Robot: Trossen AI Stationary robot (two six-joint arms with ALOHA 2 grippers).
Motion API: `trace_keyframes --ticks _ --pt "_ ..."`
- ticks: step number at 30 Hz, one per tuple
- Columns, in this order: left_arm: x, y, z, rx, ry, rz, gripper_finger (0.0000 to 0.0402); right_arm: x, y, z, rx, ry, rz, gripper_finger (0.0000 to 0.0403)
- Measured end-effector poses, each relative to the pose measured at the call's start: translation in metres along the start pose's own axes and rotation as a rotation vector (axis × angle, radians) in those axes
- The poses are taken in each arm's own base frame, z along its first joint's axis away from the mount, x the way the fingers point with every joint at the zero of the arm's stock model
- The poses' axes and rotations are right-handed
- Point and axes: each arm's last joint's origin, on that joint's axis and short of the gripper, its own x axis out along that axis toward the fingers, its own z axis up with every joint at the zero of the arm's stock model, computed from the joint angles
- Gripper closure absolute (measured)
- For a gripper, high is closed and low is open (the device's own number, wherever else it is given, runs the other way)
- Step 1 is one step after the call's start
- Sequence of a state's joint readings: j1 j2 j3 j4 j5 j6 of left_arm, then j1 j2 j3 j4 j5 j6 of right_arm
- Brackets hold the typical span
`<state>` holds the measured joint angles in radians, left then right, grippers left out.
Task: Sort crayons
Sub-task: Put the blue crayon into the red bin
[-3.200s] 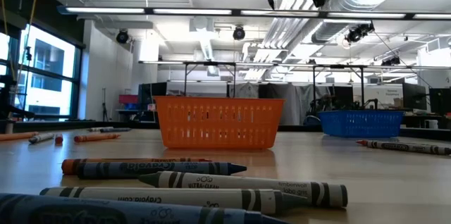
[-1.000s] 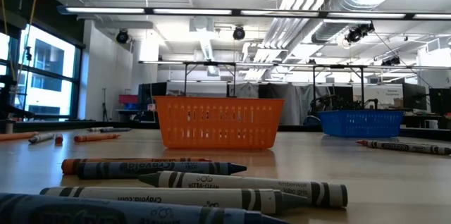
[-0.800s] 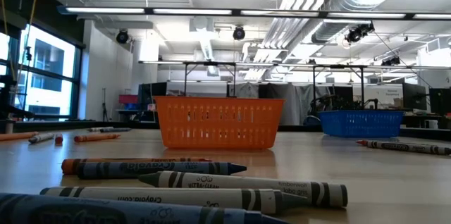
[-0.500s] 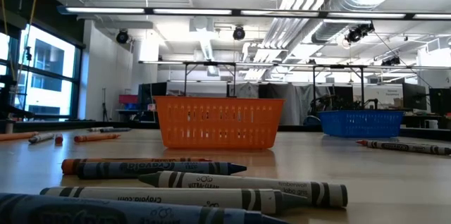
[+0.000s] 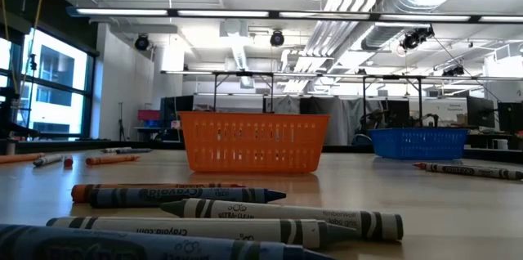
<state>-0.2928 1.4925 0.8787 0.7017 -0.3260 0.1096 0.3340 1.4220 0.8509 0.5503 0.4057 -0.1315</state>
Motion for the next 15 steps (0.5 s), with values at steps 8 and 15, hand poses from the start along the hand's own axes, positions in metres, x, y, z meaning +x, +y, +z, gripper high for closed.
trace_keyframes --ticks 8,15 --pt "0.0000 0.0000 -0.0002 0.023 0.002 0.000 0.0393 0.0000 0.0002 -0.0004 -0.002 0.004 0.003 0.0400" --pt "0.0000 0.0000 -0.0004 0.026 0.003 0.000 0.0398 0.0000 0.0002 -0.0006 -0.002 0.006 0.000 0.0396"
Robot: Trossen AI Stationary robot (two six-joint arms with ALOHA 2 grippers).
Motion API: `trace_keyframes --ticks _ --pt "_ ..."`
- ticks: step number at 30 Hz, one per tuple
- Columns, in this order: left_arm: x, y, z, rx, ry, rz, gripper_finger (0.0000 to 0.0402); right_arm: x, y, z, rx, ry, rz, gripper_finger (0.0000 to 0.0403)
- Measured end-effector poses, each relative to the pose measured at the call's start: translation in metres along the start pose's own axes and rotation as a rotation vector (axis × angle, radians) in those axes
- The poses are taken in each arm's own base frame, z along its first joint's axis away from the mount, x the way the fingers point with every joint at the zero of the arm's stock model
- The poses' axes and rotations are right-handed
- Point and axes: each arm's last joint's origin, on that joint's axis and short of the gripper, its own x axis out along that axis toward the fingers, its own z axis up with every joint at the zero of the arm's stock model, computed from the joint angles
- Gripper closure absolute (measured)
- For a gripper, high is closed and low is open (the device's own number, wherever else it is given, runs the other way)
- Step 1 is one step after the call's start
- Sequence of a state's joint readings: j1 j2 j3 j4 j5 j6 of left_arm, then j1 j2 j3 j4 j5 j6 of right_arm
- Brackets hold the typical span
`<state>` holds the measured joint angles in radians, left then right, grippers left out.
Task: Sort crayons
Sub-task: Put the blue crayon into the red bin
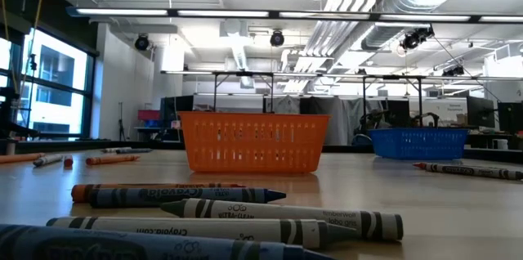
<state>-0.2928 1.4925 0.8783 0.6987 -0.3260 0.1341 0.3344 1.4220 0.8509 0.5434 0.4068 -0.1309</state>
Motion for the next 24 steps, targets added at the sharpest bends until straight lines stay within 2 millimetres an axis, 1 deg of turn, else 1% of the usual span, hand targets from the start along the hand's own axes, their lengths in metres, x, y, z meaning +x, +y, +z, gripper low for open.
trace_keyframes --ticks 9,15,22,24 --pt "0.0001 -0.0001 -0.0008 0.001 0.006 0.000 0.0399 0.0000 0.0001 -0.0018 0.042 0.018 0.000 0.0351" --pt "0.0000 0.0003 -0.0008 0.001 0.009 0.021 0.0400 -0.0001 0.0002 -0.0062 0.035 0.060 -0.002 0.0325" --pt "0.0001 0.0005 -0.0010 0.003 0.011 0.027 0.0400 -0.0004 0.0005 -0.0090 0.043 0.089 0.001 0.0282" --pt "-0.0002 0.0007 -0.0025 0.019 0.031 0.052 0.0400 -0.0019 -0.0005 -0.0085 0.038 0.099 -0.005 0.0270"
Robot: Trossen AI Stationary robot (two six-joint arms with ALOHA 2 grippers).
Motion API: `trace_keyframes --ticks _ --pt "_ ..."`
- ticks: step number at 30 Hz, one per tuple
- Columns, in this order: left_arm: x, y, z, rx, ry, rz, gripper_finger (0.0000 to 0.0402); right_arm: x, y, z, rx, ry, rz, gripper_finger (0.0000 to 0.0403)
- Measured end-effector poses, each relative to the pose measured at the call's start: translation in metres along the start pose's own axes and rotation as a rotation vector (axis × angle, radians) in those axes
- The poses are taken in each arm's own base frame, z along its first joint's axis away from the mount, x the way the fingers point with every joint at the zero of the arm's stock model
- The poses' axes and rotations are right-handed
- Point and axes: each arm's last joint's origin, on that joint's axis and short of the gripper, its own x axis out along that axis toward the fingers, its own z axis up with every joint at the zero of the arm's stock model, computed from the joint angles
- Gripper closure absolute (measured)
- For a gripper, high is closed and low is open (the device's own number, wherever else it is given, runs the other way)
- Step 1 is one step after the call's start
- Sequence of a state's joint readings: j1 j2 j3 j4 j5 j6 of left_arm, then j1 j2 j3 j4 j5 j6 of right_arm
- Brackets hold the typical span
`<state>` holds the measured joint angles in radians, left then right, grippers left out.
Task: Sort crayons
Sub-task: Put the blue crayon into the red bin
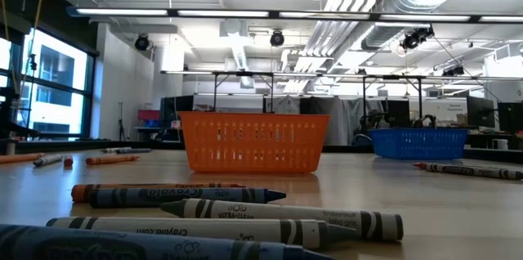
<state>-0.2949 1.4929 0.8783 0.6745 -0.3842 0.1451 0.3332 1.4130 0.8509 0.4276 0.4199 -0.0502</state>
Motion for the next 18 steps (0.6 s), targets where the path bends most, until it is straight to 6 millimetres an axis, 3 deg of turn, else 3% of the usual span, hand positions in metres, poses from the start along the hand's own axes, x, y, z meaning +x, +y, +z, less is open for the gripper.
trace_keyframes --ticks 6,9,14,18 --pt "-0.011 0.003 -0.002 0.071 0.149 0.221 0.0400 -0.011 -0.005 0.007 0.033 0.018 -0.006 0.0248" --pt "-0.024 0.000 -0.003 0.018 0.237 0.232 0.0400 -0.017 -0.008 0.007 0.069 0.065 -0.021 0.0245" --pt "-0.058 -0.016 -0.010 -0.223 0.456 0.157 0.0399 -0.020 -0.011 -0.001 0.104 0.159 -0.054 0.0245" --pt "-0.086 -0.032 -0.014 -0.529 0.633 0.115 0.0398 -0.019 -0.016 -0.003 0.102 0.176 -0.069 0.0245"
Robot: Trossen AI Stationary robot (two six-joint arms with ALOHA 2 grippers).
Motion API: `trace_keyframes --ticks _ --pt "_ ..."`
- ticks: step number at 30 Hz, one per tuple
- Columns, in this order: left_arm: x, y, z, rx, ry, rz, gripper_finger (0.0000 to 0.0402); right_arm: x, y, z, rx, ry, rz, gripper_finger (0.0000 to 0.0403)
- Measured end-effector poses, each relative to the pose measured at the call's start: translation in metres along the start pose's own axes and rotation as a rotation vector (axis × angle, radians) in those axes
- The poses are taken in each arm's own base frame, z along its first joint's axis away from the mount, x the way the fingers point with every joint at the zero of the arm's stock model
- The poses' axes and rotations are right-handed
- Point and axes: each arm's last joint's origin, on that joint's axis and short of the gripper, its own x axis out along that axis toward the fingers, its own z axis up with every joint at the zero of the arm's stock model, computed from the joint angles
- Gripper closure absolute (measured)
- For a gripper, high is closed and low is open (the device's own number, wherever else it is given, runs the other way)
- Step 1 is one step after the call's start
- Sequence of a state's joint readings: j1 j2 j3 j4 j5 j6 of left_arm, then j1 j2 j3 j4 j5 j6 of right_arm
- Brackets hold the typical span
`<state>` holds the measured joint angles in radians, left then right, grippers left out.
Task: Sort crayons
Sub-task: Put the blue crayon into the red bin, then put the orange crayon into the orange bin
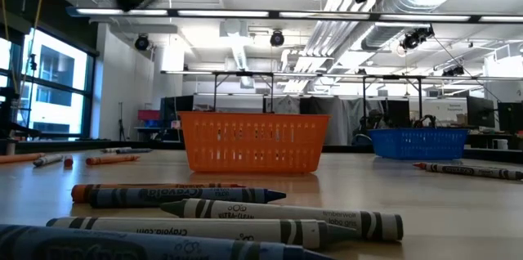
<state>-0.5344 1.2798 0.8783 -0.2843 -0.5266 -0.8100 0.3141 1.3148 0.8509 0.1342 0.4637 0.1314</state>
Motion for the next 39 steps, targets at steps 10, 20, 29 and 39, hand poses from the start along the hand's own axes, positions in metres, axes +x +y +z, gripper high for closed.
trace_keyframes --ticks 10,20,29,39 --pt "-0.023 -0.021 -0.069 -0.400 0.546 0.003 0.0397 0.004 -0.010 -0.002 0.024 0.029 -0.041 0.0245" --pt "-0.042 -0.017 -0.098 -0.522 0.794 0.204 0.0394 0.006 -0.015 -0.002 0.045 0.037 -0.057 0.0245" --pt "-0.041 -0.018 -0.100 -0.548 0.792 0.216 0.0351 0.006 -0.015 -0.004 0.014 0.058 -0.061 0.0245" --pt "-0.030 -0.019 -0.102 -0.531 0.801 0.226 0.0326 0.006 -0.016 -0.006 0.011 0.077 -0.064 0.0245"
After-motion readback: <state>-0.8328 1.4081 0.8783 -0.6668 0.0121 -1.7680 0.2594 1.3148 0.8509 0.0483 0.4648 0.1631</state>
